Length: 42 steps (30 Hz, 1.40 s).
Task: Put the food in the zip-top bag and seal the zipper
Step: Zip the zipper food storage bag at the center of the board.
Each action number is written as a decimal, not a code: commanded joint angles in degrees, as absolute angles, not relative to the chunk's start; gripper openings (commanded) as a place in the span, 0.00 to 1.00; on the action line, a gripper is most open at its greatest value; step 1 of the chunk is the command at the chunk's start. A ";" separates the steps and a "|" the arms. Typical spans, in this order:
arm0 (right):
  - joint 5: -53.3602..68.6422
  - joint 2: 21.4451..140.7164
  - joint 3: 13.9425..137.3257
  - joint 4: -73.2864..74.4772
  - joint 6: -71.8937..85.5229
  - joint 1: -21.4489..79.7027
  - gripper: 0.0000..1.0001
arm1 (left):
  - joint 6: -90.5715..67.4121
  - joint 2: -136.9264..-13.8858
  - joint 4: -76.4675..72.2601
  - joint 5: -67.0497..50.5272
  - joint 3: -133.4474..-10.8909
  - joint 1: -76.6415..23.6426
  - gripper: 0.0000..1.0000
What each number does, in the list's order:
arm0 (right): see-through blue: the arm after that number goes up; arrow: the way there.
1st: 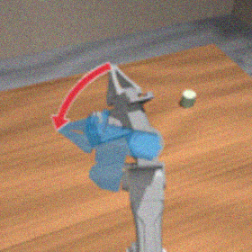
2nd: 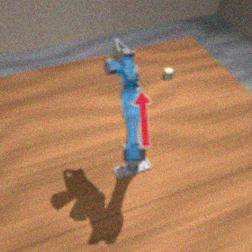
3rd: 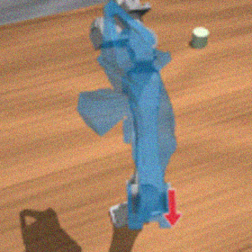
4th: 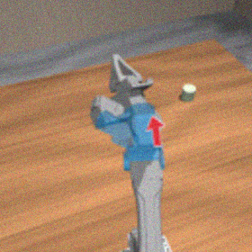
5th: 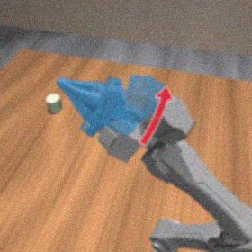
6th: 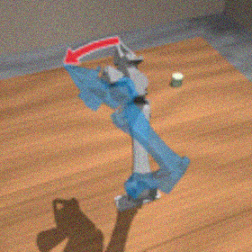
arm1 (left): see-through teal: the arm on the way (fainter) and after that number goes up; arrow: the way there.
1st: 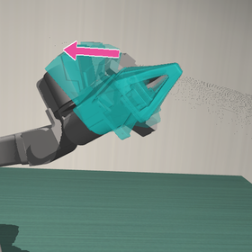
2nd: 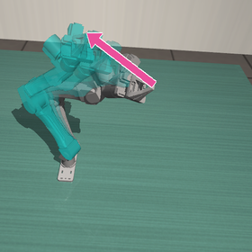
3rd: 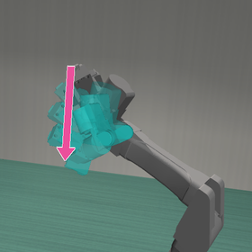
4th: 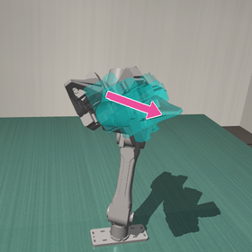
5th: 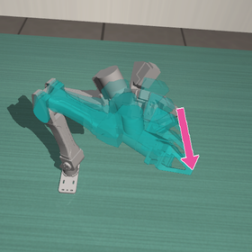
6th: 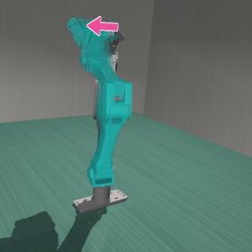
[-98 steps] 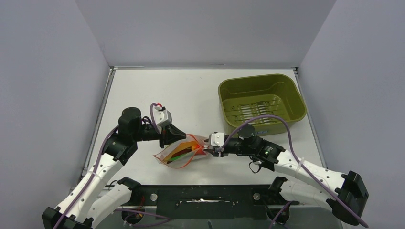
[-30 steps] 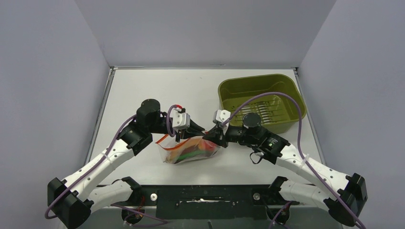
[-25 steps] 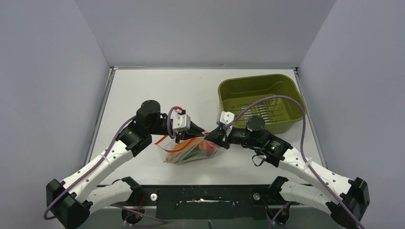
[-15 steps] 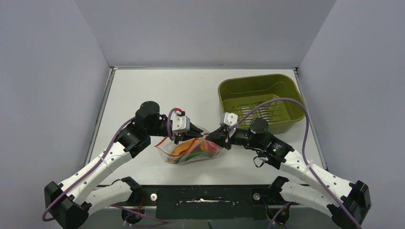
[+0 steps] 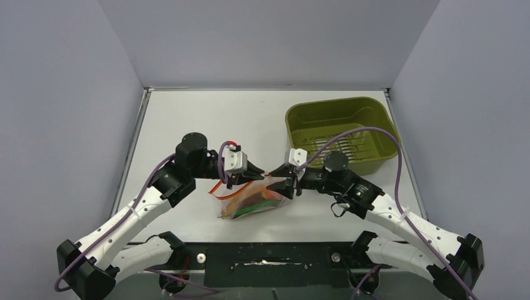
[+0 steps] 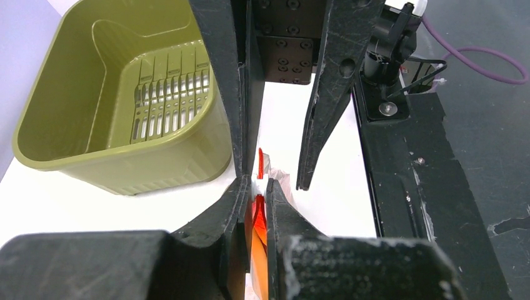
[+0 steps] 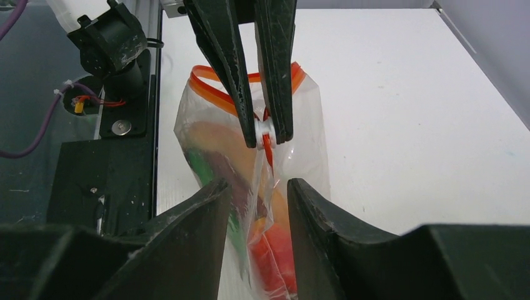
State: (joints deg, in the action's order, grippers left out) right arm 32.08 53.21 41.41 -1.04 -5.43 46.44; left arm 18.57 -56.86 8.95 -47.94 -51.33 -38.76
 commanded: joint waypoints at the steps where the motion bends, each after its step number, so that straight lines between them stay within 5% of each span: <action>1: 32.78 53.18 45.87 -0.24 -8.37 47.26 0.40 | 18.68 -55.72 8.69 -50.12 -52.57 -38.63 0.00; 18: 33.63 57.70 50.05 1.79 -10.35 47.42 0.27 | 19.09 -55.86 10.19 -52.04 -52.95 -38.64 0.00; 23: 33.61 59.09 50.56 1.78 -11.09 47.37 0.00 | 19.71 -55.25 11.66 -51.77 -52.86 -38.58 0.00; 42: 27.72 49.93 39.22 -10.24 -3.29 42.79 0.00 | 24.39 -49.24 26.06 -37.68 -52.72 -38.54 0.00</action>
